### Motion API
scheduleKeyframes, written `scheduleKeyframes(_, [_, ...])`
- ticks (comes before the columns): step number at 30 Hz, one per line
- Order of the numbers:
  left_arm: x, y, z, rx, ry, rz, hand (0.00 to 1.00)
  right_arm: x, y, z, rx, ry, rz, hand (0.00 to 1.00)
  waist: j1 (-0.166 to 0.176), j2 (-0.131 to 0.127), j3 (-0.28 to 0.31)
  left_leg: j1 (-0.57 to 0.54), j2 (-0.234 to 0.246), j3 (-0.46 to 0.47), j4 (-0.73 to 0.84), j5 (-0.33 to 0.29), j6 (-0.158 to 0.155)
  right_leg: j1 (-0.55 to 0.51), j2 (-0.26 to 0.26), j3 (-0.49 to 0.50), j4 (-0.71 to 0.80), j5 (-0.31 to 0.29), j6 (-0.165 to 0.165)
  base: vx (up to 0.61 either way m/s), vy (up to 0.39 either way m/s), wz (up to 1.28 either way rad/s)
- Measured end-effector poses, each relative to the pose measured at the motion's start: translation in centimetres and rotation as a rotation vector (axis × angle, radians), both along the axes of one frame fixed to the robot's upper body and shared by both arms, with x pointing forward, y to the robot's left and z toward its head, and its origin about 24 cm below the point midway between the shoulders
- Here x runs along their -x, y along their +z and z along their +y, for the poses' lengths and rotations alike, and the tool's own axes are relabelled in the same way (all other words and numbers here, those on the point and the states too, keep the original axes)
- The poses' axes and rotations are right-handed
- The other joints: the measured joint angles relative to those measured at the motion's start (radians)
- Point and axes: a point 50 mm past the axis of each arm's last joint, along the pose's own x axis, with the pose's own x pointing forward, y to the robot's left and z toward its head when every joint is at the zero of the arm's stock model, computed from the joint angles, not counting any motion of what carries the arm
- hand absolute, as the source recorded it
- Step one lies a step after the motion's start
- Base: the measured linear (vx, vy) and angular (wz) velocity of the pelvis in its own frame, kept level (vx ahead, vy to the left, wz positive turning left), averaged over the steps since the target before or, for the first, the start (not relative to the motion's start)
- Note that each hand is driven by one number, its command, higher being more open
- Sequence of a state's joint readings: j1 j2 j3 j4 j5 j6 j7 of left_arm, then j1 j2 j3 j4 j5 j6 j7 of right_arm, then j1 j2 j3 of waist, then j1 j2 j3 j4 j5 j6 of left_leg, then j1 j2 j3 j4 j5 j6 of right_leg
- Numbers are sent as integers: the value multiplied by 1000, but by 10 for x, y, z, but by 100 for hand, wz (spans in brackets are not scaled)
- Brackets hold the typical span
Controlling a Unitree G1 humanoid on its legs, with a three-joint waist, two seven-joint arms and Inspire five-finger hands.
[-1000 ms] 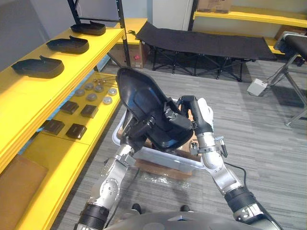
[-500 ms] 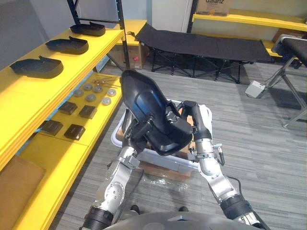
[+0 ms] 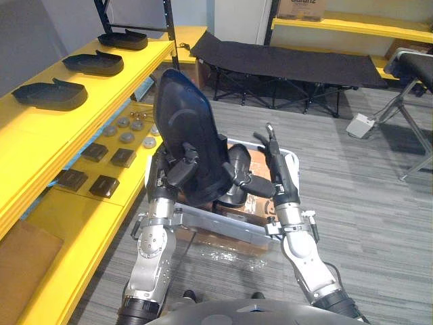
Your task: Walk over and take three plastic housings, then place them on the shelf
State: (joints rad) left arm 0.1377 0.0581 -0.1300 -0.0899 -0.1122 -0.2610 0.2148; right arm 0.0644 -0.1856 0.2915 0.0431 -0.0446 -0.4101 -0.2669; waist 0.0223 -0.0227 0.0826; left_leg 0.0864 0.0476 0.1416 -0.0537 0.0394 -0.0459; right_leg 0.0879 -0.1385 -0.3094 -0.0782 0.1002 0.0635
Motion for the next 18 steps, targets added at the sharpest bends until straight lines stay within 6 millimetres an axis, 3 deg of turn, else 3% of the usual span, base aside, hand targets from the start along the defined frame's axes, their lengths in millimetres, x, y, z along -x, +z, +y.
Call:
scheduleKeyframes(5, [9, -4, 12, -187, 168, 11, 0, 7, -9, -21, -198, -4, 77, 100, -2, 4, -2, 3, 0, 15, 0, -9, -2, -3, 0, 12, 0, -4, 3, 6, 1, -7])
scheduleKeyframes(10, [18, -8, 29, -211, 282, 24, 0, 26, -27, -44, -391, -55, 155, 100, -20, 10, -5, 3, 1, 29, -1, -13, -1, -13, 1, 28, 0, -6, 5, 27, -1, -9])
scheduleKeyframes(18, [32, -16, 49, 93, 300, 28, 0, 64, -58, -88, -434, -303, 276, 100, -55, 21, -10, 22, 8, 78, 1, -33, 0, -16, 3, 78, 0, -4, 8, 9, -1, -19])
